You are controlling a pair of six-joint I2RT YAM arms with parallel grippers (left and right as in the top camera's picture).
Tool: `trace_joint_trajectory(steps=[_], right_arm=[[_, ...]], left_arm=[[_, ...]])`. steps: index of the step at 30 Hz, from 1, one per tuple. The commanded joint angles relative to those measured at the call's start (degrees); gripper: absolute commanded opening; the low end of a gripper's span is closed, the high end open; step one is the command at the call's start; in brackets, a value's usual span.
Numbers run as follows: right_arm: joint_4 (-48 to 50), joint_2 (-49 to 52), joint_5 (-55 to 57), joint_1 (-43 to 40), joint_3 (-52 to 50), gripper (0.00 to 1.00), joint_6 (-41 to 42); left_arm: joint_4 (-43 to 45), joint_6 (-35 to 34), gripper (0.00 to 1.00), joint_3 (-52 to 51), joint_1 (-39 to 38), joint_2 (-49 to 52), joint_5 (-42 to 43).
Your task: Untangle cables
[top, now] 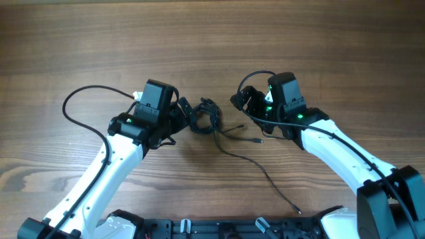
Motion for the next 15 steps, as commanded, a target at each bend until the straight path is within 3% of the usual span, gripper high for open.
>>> trace_joint_trajectory(steps=[1, 9, 15], right_arm=[[-0.02, -0.15, 0.59, 0.17, 0.70, 1.00, 0.02], [1.60, -0.15, 0.28, 0.22, 0.70, 1.00, 16.35], [0.00, -0.15, 1.03, 0.17, 0.70, 1.00, 17.81]], left_arm=[[-1.81, 1.11, 1.00, 0.90, -0.57, -1.25, 4.74], [-3.32, 0.85, 1.00, 0.39, -1.95, -0.48, -1.79], [-2.58, -1.81, 0.98, 0.39, -1.95, 3.17, -3.89]])
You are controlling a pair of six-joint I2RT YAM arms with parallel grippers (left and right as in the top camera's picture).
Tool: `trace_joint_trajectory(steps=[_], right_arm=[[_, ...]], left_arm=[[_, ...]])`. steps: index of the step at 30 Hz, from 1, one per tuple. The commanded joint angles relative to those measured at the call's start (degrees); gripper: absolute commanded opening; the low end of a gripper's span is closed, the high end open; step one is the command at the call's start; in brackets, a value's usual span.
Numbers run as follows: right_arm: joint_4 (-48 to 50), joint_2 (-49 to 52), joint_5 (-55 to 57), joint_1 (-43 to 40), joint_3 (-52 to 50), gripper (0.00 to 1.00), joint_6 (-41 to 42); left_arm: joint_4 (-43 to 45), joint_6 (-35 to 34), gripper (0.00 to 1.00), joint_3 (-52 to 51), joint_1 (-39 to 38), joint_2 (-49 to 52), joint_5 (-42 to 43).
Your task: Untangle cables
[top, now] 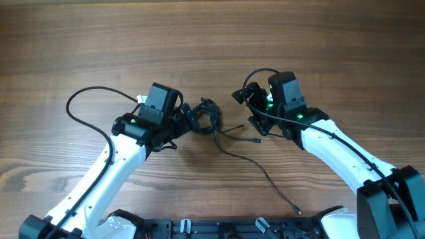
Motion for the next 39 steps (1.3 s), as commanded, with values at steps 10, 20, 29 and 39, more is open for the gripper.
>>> trace_joint_trajectory(steps=[10, 20, 29, 39], right_arm=[[13.38, -0.17, 6.16, -0.72, 0.72, 1.00, -11.50], [17.62, -0.28, 6.80, -3.67, 6.75, 1.00, -22.75], [8.44, -2.80, -4.20, -4.00, 11.76, 1.00, -27.61], [-5.53, -5.11, -2.82, -4.04, 11.76, 1.00, -31.80]], left_arm=[[1.97, -23.80, 1.00, 0.35, -3.06, 7.78, 0.07], [6.25, -23.85, 0.99, 0.35, -7.69, 8.13, -0.28], [6.60, -33.97, 0.85, 0.35, -7.82, 12.50, -0.26], [6.58, -40.06, 0.76, 0.35, -7.82, 19.52, -0.33]])
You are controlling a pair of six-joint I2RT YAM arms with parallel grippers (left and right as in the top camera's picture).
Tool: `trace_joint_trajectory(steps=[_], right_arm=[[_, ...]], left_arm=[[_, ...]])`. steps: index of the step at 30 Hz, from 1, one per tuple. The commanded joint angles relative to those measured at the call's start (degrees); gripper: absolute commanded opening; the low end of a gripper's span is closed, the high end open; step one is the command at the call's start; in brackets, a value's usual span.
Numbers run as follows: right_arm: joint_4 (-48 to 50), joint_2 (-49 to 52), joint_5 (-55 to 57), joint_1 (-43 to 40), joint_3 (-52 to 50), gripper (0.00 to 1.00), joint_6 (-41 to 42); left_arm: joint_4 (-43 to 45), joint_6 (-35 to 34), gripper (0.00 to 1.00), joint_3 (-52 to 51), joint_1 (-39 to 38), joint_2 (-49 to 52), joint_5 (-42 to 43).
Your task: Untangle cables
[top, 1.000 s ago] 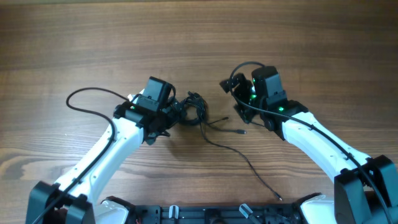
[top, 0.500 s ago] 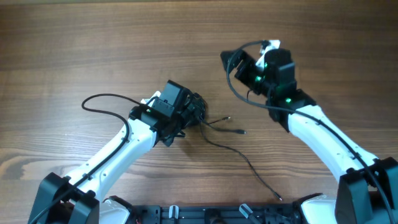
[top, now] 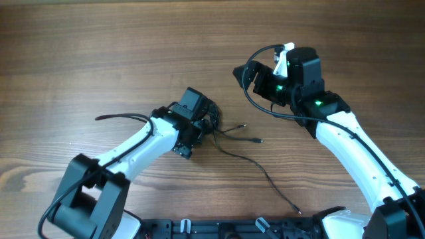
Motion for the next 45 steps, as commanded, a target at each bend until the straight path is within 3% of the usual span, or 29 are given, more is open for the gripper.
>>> trace_joint_trajectory(steps=[1, 9, 30, 33, 36, 41, 45], right_arm=[[-1.70, -0.98, -0.76, -0.11, 0.98, 1.00, -2.14], [-4.07, -0.96, -0.76, -0.09, 0.98, 1.00, -2.12], [-11.28, -0.96, -0.98, -0.09, 0.96, 1.00, -1.77], [-12.00, -0.96, -0.98, -0.09, 0.96, 1.00, -1.77], [-13.38, -0.96, -0.79, -0.09, 0.96, 0.99, -1.86], [-14.84, -0.96, 0.39, -0.09, 0.94, 1.00, -1.92], [-14.64, -0.96, 0.76, -0.04, 0.92, 1.00, -1.29]], left_arm=[[-0.11, -2.75, 0.75, 0.35, -0.26, 2.58, -0.94], [0.48, -4.66, 0.73, 0.35, -0.26, 4.02, -10.99], [9.25, -4.22, 0.62, 0.35, -3.63, 7.91, -13.27], [7.93, -4.22, 0.42, 0.35, -3.50, 10.60, -12.98], [3.52, -4.20, 0.04, 0.39, -3.45, 10.69, -12.85], [-5.03, -2.08, 0.04, 0.42, -0.66, 5.38, -13.94], [-7.65, 7.76, 0.04, 0.42, 3.26, -2.78, -12.83]])
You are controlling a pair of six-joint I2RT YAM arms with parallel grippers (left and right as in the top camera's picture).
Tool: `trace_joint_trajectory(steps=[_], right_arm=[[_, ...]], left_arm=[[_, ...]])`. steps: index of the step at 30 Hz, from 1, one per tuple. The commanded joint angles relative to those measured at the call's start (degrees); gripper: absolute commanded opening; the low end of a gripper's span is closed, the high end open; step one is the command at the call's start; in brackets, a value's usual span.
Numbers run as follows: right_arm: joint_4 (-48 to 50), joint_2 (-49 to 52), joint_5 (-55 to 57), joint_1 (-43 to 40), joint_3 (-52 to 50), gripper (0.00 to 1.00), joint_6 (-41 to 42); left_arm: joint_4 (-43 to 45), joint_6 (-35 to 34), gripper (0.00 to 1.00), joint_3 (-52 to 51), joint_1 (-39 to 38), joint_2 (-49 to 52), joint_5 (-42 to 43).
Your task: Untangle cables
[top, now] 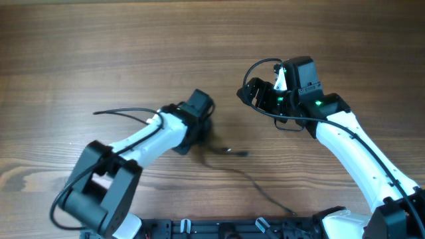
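Note:
A thin black cable (pixel 255 184) trails, blurred, from under my left gripper (pixel 199 131) toward the front edge, with a short loose end (pixel 238 153) beside it. The left gripper points down over the knotted cable bundle. That bundle and the fingertips are hidden under the wrist, and the grip on it shows only in the dragged, blurred cable. My right gripper (pixel 244 93) hangs to the right of the left one, apart from the cables, with nothing visibly in it. Its jaws are too dark to tell apart.
The wooden table (pixel 99 40) stretches wide to the back and left. The left arm's own black lead (pixel 119 111) sticks out to the left. The right arm's lead loops above its wrist (pixel 259 64). The black base frame (pixel 219 229) lines the front edge.
The bundle beside the left gripper is now hidden under it. The loose ends and the long tail have shifted toward the front left and are blurred. The right gripper sits lower and nearer.
At first both grippers flanked the bundle, left one beside it, right one close on the right. Then the left arm swung round onto the bundle while the right gripper stood farther back. Now the left covers the bundle, the cable has been dragged, and the right has come back nearer.

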Motion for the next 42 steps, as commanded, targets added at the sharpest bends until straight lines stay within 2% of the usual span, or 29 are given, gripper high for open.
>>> trace_joint_trajectory(steps=[1, 7, 10, 12, 17, 20, 25, 26, 28, 32, 37, 42], right_arm=[[0.44, -0.96, 1.01, -0.04, 0.87, 1.00, -0.61], [0.57, -0.96, -2.21, -0.04, 0.72, 1.00, -1.03], [1.01, -0.96, -6.62, -0.04, 0.70, 1.00, -1.27], [1.77, -0.96, -9.73, -0.04, 0.70, 1.00, -3.08], [3.56, -0.96, -17.88, -0.04, 0.70, 1.00, -12.17], [3.54, -0.96, -22.29, -0.02, 0.70, 1.00, -16.68], [3.58, -0.96, -24.61, 0.35, 0.70, 1.00, -18.53], [3.96, -0.96, -24.41, 0.90, 0.70, 1.00, -20.00], [4.24, -0.96, -23.06, 2.29, 0.70, 0.99, -22.27], [4.46, -0.96, -15.08, 6.82, 0.70, 0.96, -24.92], [8.81, -0.96, -1.55, 14.12, 0.70, 0.94, -28.41], [15.82, -0.96, 4.00, 18.93, 0.70, 0.98, -30.58]], left_arm=[[-1.18, 12.61, 0.04, -1.07, 4.04, -8.87, 0.52], [2.43, 36.26, 0.04, -1.07, 5.70, -23.19, 8.31], [3.32, 43.50, 0.04, -1.07, 5.70, -28.59, 11.82], [3.32, 45.40, 0.04, -1.07, 5.70, -31.34, 12.13], [3.78, 44.92, 0.04, -1.07, 5.70, -34.38, 11.10], [3.72, 38.14, 0.04, -1.07, 5.70, -34.16, 7.67], [3.74, 17.88, 0.04, -1.07, 5.70, -33.68, 3.87], [3.74, 11.58, 0.04, -1.07, 5.70, -33.57, 3.93], [3.67, 3.52, 0.04, -1.07, 5.70, -33.57, 3.93], [3.69, -7.32, 0.04, -1.07, 5.70, -33.57, 3.93], [2.91, -8.94, 0.06, -1.07, 5.70, -33.57, 3.98], [0.68, -8.94, 0.07, -1.07, 5.70, -33.57, 3.96]])
